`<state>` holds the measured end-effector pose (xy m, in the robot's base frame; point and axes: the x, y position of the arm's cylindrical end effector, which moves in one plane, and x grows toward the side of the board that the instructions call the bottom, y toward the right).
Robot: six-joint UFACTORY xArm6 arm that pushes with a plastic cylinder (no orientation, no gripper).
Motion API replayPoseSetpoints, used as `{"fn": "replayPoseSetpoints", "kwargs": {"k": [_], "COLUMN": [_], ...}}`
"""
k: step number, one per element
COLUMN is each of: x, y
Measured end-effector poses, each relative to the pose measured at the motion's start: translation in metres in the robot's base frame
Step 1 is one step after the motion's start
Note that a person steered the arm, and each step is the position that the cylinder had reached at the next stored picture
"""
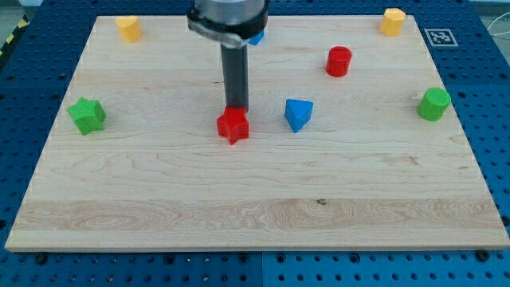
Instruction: Push the red star to the bottom left
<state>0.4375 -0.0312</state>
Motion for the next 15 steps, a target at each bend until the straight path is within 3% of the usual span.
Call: {"fn": "replayPoseSetpoints", "kwargs": {"k": [1,3,6,8,10,12,15], "x": [0.040,0.067,0.139,0.158,0.158,0.148,0.139], "y": [0.000,0.012,-0.040,-0.035,-0.099,-0.100,-0.148]}}
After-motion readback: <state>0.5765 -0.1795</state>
